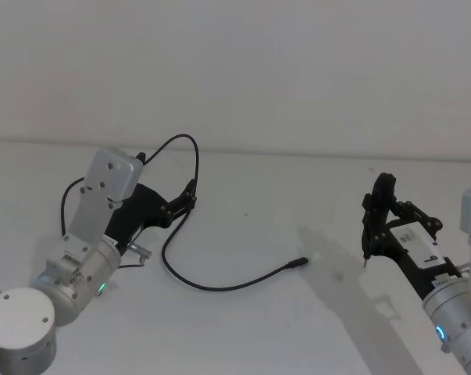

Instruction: Pick up the data cable with the one hand.

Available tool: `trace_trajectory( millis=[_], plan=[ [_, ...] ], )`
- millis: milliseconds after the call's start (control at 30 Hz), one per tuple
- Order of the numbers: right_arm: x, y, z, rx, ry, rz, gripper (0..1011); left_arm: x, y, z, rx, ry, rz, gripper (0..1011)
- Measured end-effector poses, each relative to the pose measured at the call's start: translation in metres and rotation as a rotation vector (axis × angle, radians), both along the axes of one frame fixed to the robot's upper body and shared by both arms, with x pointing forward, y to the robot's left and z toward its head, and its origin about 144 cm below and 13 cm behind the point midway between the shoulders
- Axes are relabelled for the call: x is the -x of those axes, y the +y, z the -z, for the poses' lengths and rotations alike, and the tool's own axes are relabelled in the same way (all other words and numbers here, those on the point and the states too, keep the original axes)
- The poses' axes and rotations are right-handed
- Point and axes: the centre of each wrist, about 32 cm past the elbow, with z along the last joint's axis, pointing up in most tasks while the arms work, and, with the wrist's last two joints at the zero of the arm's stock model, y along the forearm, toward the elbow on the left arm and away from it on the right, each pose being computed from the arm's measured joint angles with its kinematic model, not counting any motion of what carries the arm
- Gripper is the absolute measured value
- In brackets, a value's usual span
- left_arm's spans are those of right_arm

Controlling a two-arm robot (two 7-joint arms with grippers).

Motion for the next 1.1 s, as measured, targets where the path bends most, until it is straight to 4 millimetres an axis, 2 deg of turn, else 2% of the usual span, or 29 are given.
trace_trajectory(
  millis=[567,1100],
  plan=[
    [0.0,0.0,0.0,0.0,0.0,0.0,268,0.002,-0.003,-0.006,-0.018,0.008,0.058,1001],
    [0.0,0.0,0.0,0.0,0.0,0.0,268,0.0,-0.004,-0.029,-0.147,0.07,0.26,1001]
  ],
)
